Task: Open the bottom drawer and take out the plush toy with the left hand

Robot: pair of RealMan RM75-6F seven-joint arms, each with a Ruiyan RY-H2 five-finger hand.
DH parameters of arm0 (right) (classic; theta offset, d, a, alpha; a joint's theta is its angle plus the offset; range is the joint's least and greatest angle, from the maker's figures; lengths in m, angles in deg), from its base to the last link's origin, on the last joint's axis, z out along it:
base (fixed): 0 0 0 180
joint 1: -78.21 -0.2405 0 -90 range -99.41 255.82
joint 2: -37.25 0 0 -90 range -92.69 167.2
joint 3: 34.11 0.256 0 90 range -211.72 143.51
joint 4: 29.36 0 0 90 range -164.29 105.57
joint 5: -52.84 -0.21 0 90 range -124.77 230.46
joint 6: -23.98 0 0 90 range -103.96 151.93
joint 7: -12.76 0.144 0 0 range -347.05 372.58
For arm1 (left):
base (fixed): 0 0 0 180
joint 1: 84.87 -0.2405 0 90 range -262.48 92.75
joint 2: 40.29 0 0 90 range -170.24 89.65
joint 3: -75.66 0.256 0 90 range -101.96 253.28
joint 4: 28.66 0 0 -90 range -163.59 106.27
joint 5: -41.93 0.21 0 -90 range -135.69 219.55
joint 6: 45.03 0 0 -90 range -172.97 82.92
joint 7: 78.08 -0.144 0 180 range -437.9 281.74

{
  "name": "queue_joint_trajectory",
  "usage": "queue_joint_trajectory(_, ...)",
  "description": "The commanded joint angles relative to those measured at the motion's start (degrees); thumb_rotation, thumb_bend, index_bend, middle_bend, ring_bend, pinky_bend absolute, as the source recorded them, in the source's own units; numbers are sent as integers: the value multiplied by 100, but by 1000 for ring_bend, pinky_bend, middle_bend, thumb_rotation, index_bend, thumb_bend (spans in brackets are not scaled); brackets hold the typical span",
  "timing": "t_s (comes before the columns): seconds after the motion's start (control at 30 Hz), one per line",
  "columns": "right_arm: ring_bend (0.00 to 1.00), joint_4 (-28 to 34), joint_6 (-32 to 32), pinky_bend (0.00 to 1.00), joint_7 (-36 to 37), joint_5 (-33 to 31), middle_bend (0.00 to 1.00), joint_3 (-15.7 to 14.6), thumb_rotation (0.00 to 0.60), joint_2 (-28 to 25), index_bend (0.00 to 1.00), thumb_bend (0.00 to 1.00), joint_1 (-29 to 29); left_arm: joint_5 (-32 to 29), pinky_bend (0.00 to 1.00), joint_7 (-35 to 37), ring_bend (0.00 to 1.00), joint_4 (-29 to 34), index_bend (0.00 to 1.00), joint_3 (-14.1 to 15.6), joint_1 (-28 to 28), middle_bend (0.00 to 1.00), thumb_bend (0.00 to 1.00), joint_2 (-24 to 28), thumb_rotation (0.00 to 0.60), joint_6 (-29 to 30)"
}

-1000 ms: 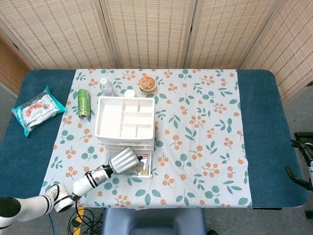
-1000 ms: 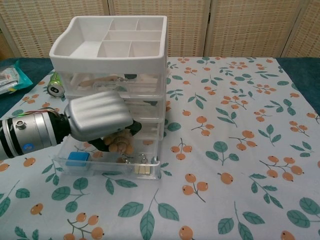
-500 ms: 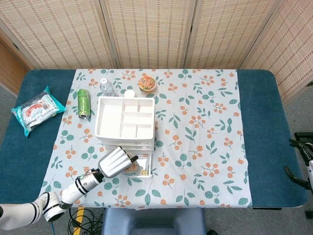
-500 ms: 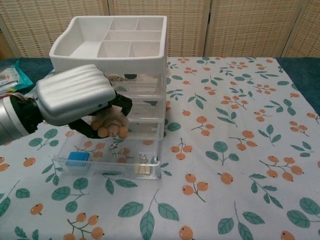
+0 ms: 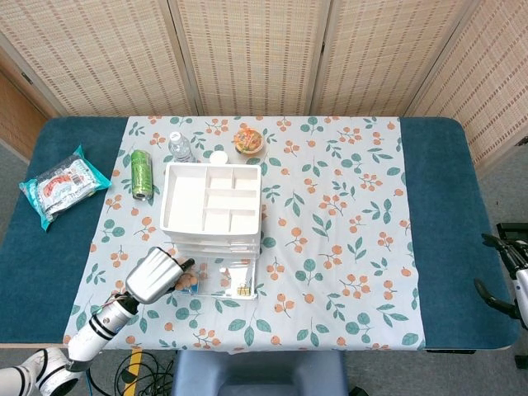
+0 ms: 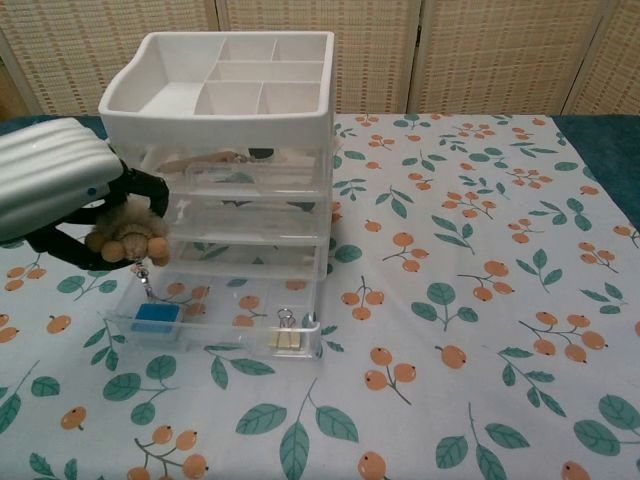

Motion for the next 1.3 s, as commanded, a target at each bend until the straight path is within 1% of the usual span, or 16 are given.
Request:
queue_joint_trajectory(0.03, 258, 12, 14, 223, -3, 10, 270, -3, 600, -9, 138, 333, 5, -143, 1000, 90, 1000, -135, 530, 50, -142, 995, 297, 28, 600, -67)
queue_joint_trajectory(0.2, 258, 49, 31, 223, -41, 43, 270, -17, 600, -16, 138, 334, 6, -370, 1000, 264, 1000, -319, 524, 10, -340, 995, 298, 18, 600, -88)
queue_joint_trajectory(0.33, 258, 80, 40, 223, -61, 65, 270, -19, 600, -17, 138, 334, -1, -549, 1000, 287, 1000, -481, 515, -42, -407, 995, 297, -15, 600, -251)
queue_joint_trajectory(0.4, 258, 94, 51, 223, -69, 73, 270, -25, 600, -22, 138, 334, 5, -674, 1000, 317, 1000, -518, 506, -80, -437, 995, 297, -31, 600, -356)
queue_joint_trajectory(0.57, 258, 108, 57, 223, -78, 62, 270, -33, 600, -28, 138, 334, 16, -750, 1000, 275, 1000, -525, 489, -89, -481, 994, 298, -55, 600, -488)
queue_joint_trajectory(0.67, 258, 108, 52, 223, -81, 59, 270, -35, 600, -27, 138, 334, 14, -800, 1000, 148, 1000, -542, 451, -101, -485, 993, 297, -88, 600, -605)
queue_joint_trajectory(0.7, 258, 106, 55, 223, -77, 53, 270, -34, 600, -26, 138, 334, 17, -846, 1000, 91, 1000, -526, 423, -114, -486, 991, 298, -86, 600, -662)
queue_joint_trajectory(0.83, 258, 97, 67, 223, -57, 18, 270, -36, 600, -27, 138, 334, 40, -1005, 1000, -150, 1000, -259, 362, -146, -501, 986, 298, 10, 600, -850)
queue_joint_trajectory(1.0, 259, 79, 77, 223, -45, 12, 270, -41, 600, -19, 138, 334, 52, -1107, 1000, -359, 1000, 73, 205, -195, -560, 972, 298, 134, 600, -863)
queue_joint_trajectory(1.1, 259, 74, 89, 223, -26, 4, 270, -34, 600, -28, 138, 334, 58, -1193, 1000, -365, 1000, 408, 179, -242, -631, 966, 298, 285, 600, -801)
queue_joint_trajectory(1.3, 258, 57, 58, 223, 8, -38, 270, -36, 600, -51, 138, 334, 64, -1512, 1000, -265, 1000, 1138, 180, -453, -945, 944, 298, 664, 600, -357)
